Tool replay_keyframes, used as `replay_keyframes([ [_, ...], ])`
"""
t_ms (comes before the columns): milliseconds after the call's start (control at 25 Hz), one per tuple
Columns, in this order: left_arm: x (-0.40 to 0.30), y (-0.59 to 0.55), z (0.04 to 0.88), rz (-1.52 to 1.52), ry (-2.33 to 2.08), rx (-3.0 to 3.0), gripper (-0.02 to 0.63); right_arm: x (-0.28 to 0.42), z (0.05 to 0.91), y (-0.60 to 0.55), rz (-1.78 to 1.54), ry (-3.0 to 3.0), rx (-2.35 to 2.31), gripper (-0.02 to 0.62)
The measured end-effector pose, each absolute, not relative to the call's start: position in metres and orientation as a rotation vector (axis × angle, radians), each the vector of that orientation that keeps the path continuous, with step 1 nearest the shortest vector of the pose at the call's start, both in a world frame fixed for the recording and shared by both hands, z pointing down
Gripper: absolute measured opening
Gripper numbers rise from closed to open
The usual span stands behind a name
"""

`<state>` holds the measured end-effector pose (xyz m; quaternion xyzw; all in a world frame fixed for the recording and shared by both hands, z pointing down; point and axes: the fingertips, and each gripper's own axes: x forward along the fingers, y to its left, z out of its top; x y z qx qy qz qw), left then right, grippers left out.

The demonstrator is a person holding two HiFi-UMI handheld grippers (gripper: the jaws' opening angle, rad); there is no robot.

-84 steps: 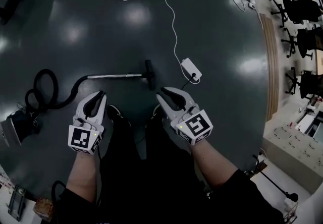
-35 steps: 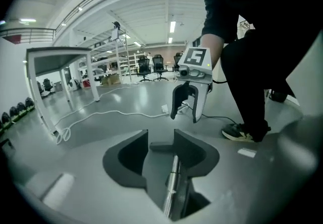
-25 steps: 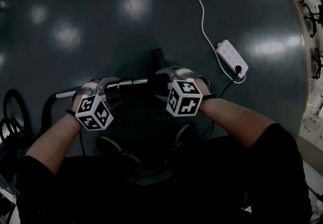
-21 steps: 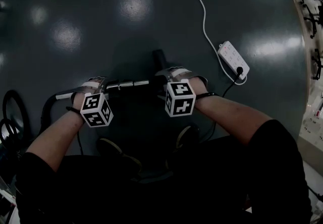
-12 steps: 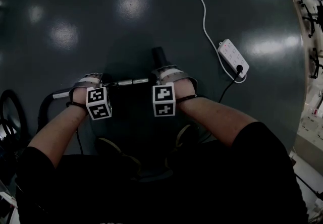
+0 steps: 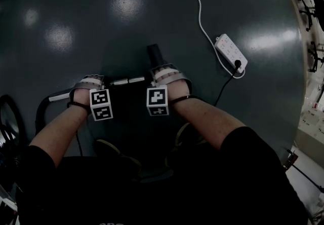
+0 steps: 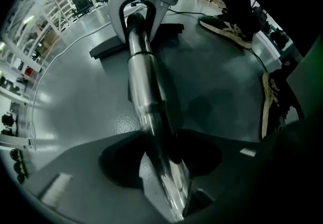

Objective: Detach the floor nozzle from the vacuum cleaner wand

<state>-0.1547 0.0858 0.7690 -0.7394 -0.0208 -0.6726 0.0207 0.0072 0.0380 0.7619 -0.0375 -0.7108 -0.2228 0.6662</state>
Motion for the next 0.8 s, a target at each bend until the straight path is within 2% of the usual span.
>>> replay_keyframes([
  [520,-0.157,0.084,0.751,-2.117,-0.044,-2.378,0.187,-0.003,0.737,0.046,-0.282,-1.732,-0.133,0.152],
  [800,-0.153,0.081,0.737,-2.109,-0.02,-2.372,0.178,-0.006,0.705,0.062,0.119,-1.812,-0.311,0.152],
])
